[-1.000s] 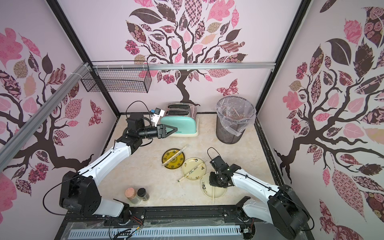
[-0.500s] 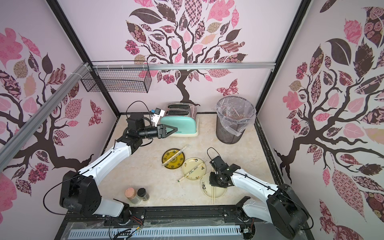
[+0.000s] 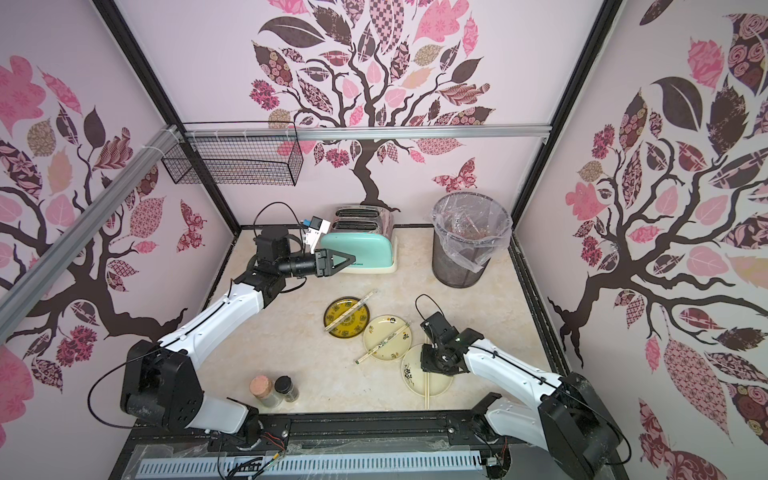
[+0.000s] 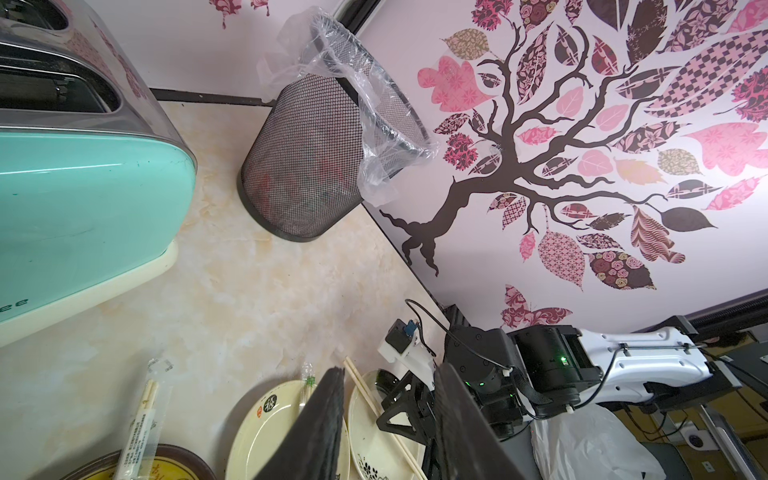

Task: Remove the packaging of disposable chopsticks
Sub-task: Place the disposable chopsticks on the plate.

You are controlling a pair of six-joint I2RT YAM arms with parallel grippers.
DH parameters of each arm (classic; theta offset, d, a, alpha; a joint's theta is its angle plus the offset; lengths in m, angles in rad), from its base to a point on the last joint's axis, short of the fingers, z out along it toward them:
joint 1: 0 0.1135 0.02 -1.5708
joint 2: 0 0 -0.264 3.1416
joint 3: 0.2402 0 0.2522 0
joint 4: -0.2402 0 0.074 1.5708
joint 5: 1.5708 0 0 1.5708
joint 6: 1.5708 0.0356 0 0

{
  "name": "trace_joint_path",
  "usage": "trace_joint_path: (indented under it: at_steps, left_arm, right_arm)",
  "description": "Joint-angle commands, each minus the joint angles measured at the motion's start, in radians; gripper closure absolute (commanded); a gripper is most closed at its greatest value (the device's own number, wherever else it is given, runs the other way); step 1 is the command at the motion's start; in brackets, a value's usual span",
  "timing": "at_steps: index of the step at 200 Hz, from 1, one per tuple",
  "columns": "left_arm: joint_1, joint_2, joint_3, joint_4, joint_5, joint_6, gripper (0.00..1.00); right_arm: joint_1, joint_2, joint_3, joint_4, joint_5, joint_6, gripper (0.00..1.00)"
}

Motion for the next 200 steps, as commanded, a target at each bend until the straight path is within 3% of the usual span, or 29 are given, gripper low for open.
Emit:
trace_joint_path:
  at_steps: [1,200]
  left_arm:
    - [0.002,0.001,0.024,0.007,0.011,0.003,0.60]
    - [0.003,0.003,0.027,0.005,0.016,0.001,0.60]
  right_arm:
    - [0.001,0.005,0.042,-0.025,0.013,-0.013,0.63]
    - [0.002,0.008,0.042,-0.014,0.009,-0.010,0.83]
